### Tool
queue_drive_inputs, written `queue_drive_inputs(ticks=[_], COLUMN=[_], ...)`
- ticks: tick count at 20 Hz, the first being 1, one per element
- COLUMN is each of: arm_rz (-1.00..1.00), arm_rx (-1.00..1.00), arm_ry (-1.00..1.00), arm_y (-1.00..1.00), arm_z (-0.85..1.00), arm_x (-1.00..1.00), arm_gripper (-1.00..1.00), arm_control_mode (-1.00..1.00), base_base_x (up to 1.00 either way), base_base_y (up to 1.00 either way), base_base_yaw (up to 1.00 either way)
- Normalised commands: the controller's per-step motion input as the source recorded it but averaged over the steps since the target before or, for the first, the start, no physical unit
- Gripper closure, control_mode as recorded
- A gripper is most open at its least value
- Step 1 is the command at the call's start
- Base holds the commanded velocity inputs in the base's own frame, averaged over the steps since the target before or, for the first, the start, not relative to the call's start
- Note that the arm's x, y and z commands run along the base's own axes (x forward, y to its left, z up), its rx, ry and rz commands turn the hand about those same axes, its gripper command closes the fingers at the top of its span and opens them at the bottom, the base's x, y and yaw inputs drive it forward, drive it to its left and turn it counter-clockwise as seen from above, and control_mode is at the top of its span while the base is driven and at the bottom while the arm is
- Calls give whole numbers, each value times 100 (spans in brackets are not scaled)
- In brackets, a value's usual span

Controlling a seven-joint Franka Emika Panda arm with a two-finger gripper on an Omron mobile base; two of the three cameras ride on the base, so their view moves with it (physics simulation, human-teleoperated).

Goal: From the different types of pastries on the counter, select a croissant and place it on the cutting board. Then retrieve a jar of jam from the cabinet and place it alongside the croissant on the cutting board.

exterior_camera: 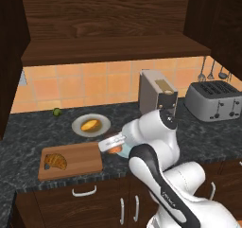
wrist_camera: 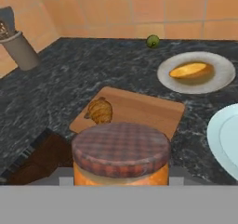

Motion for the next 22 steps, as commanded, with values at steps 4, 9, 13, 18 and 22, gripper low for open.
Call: queue_drive_inputs(ticks=[4, 9, 13, 18, 22], arm_rz=[9, 8, 7, 7, 10], arm_rx=[16, 5, 0, 0, 0], arm_ry=[8, 1, 0, 0, -5], arm_y=[9, 22, 29, 34, 13], arm_z=[-61, -22, -9, -13, -21], arm_x=[45, 40, 26, 35, 32], arm_gripper=[100, 100, 100, 100, 100], arm_control_mode=[-100, -100, -100, -100, -100], base_base_x=[0, 0, 0, 0, 0], base_base_y=[0, 0, 0, 0, 0], base_base_yaw=[0, 0, 0, 0, 0])
